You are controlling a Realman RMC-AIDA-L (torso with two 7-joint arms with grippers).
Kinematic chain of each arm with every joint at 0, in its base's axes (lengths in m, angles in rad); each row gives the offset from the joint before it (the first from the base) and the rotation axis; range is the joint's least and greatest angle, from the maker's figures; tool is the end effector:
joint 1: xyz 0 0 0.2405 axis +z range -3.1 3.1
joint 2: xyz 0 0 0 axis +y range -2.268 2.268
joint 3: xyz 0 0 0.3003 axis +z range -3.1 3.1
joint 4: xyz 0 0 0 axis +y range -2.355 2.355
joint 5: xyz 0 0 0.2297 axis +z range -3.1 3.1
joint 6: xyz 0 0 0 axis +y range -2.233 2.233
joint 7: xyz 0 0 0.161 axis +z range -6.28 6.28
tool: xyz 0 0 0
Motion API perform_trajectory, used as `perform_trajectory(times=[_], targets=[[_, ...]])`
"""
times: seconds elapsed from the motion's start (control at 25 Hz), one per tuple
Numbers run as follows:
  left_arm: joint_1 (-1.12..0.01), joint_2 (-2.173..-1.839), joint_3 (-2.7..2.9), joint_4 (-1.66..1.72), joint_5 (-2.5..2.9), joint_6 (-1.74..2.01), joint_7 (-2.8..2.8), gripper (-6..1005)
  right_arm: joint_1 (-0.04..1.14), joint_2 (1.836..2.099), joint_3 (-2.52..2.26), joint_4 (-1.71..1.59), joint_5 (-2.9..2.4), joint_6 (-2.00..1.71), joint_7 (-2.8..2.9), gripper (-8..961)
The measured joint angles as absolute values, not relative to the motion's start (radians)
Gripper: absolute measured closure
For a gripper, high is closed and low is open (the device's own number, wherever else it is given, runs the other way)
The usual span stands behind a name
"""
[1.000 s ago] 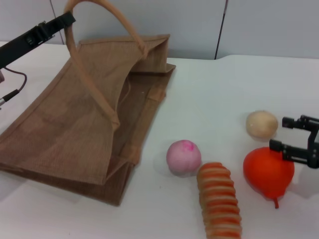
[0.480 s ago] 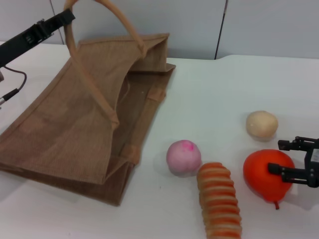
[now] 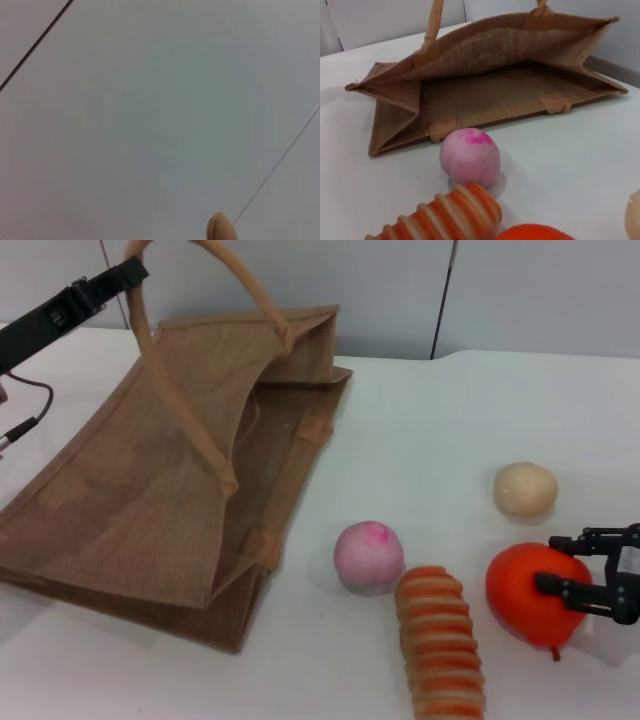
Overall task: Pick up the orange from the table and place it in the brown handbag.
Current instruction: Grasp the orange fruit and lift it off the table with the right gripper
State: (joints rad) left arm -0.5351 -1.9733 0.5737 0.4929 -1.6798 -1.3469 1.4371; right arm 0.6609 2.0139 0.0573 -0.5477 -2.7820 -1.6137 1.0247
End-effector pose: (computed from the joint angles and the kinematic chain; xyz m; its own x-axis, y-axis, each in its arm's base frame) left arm -0.3219 0.4319 0.0652 0.1875 0.3395 0.9217 0.8592 -0.5115 0.0136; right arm 0.3675 0.3582 -0.0118 0.9038 -0.2986 -0.3066 -0.3817 -0.8864 -0.2617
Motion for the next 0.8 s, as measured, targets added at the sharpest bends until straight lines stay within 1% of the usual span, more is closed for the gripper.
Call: perform_trajectory(times=[0.08, 0.28, 0.6, 0.8], targets=[[-0.535, -1.973, 0.574, 0.492, -1.680, -1.347, 1.437, 872, 0.661, 2.015, 0.057, -0.548, -2.782, -1.614, 1.025, 254], [-0.535, -1.973, 0.574, 0.492, -1.680, -1.347, 1.437, 873, 0.661, 2.016, 0.057, -0.548, -2.783, -1.614, 1.023, 440], [-0.537, -1.973, 0.574, 0.491, -1.680, -1.347, 1.437, 876, 0.669, 2.017, 0.059, -0.546, -2.778, -1.575, 1.016, 637], [-0.543, -1.973, 0.575, 0.490, -1.680, -1.354, 1.438, 876, 0.672, 2.019, 0.066, -0.546, -2.746, -1.581, 0.996, 657]])
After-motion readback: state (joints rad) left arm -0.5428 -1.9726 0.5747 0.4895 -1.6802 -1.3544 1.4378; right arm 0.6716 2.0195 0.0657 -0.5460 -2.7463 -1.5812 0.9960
